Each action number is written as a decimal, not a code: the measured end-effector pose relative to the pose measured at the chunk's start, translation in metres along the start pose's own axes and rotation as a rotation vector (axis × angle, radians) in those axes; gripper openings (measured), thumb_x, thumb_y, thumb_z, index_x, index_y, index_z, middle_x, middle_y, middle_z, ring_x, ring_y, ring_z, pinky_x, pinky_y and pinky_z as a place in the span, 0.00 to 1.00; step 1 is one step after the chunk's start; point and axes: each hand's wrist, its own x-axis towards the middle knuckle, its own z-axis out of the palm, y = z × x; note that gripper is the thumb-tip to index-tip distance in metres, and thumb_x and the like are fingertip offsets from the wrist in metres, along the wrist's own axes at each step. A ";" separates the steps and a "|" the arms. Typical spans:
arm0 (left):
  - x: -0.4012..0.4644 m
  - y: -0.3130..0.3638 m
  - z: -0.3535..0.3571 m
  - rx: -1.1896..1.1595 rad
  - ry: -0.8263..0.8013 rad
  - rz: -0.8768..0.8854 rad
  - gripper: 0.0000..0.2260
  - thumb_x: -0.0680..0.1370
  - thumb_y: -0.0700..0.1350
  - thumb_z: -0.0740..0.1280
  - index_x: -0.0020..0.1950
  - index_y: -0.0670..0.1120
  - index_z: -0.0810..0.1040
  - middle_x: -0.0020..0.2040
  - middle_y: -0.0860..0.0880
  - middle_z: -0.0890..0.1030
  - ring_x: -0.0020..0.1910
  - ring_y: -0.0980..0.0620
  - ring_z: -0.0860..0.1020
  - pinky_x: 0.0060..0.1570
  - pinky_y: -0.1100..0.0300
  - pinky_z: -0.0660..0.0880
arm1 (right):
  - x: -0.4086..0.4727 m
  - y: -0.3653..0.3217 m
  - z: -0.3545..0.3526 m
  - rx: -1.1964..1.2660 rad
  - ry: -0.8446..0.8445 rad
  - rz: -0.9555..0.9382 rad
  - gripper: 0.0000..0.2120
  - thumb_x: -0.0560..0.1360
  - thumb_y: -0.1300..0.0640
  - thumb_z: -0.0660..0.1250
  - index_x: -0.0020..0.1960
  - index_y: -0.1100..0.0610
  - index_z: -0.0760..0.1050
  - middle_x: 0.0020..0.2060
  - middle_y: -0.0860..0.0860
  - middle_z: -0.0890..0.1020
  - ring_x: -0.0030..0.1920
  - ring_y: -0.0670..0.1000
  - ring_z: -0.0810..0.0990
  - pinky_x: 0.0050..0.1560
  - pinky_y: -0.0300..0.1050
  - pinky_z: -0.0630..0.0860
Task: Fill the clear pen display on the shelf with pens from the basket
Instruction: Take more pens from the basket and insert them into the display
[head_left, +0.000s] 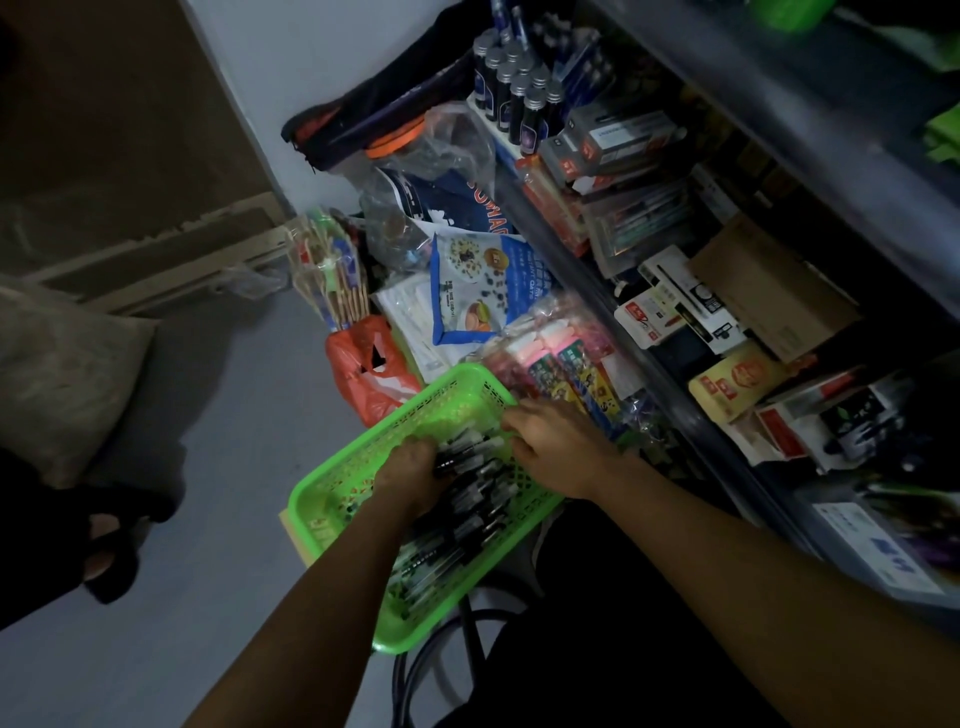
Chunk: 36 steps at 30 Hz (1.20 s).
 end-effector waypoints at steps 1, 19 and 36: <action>-0.001 0.000 -0.002 -0.011 -0.001 0.009 0.17 0.76 0.49 0.66 0.60 0.41 0.71 0.60 0.38 0.74 0.59 0.40 0.73 0.56 0.51 0.70 | 0.000 0.000 -0.001 0.000 -0.001 -0.002 0.10 0.78 0.58 0.58 0.55 0.60 0.74 0.51 0.56 0.77 0.54 0.55 0.73 0.51 0.47 0.67; -0.016 0.046 -0.089 0.136 0.161 0.282 0.12 0.76 0.49 0.64 0.56 0.45 0.72 0.53 0.41 0.79 0.53 0.40 0.78 0.48 0.52 0.75 | -0.030 0.012 -0.070 -0.089 0.182 -0.006 0.12 0.79 0.59 0.58 0.61 0.57 0.73 0.55 0.55 0.77 0.56 0.57 0.74 0.47 0.44 0.64; -0.052 0.354 -0.228 -0.196 0.380 1.019 0.11 0.76 0.47 0.68 0.53 0.42 0.73 0.45 0.42 0.80 0.46 0.42 0.79 0.41 0.51 0.73 | -0.207 0.089 -0.321 -0.521 0.724 0.342 0.12 0.78 0.54 0.59 0.58 0.56 0.74 0.54 0.55 0.79 0.57 0.58 0.76 0.55 0.50 0.70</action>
